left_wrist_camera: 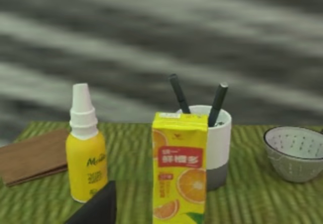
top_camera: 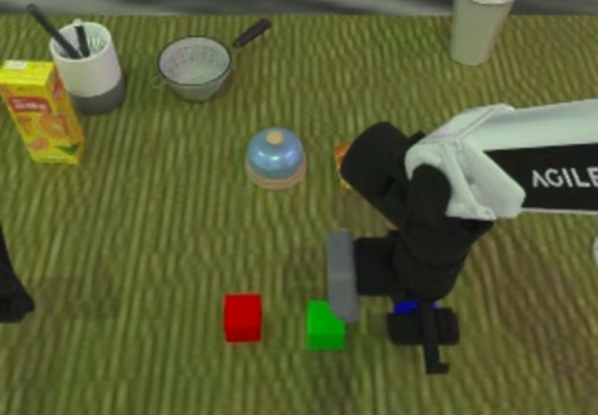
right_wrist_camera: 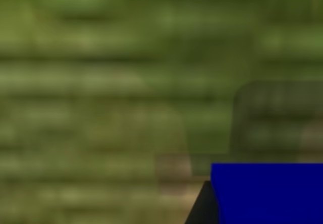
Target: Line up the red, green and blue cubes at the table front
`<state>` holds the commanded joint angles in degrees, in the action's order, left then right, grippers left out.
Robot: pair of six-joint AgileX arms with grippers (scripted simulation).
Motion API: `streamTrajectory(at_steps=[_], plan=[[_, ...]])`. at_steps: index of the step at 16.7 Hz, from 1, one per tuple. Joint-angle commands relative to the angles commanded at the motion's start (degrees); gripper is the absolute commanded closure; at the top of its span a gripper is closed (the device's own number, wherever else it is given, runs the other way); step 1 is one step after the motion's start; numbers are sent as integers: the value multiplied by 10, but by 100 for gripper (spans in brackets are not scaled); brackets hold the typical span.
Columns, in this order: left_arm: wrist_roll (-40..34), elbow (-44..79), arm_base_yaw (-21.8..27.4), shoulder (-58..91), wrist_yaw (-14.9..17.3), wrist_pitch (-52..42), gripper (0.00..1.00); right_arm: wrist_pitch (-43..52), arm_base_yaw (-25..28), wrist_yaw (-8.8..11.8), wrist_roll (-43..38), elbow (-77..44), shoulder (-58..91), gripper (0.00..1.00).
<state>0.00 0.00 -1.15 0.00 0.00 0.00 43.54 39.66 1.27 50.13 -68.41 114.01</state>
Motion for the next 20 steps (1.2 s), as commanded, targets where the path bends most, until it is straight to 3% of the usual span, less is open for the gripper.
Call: streamTrajectory(at_steps=[7, 17, 20], plan=[[0, 0, 0, 0, 0, 0, 0, 0, 0, 0, 0, 0, 0, 2], [0, 0, 0, 0, 0, 0, 0, 2, 0, 0, 0, -2, -1, 0], [0, 0, 0, 0, 0, 0, 0, 42, 3, 0, 4, -25, -17, 0]])
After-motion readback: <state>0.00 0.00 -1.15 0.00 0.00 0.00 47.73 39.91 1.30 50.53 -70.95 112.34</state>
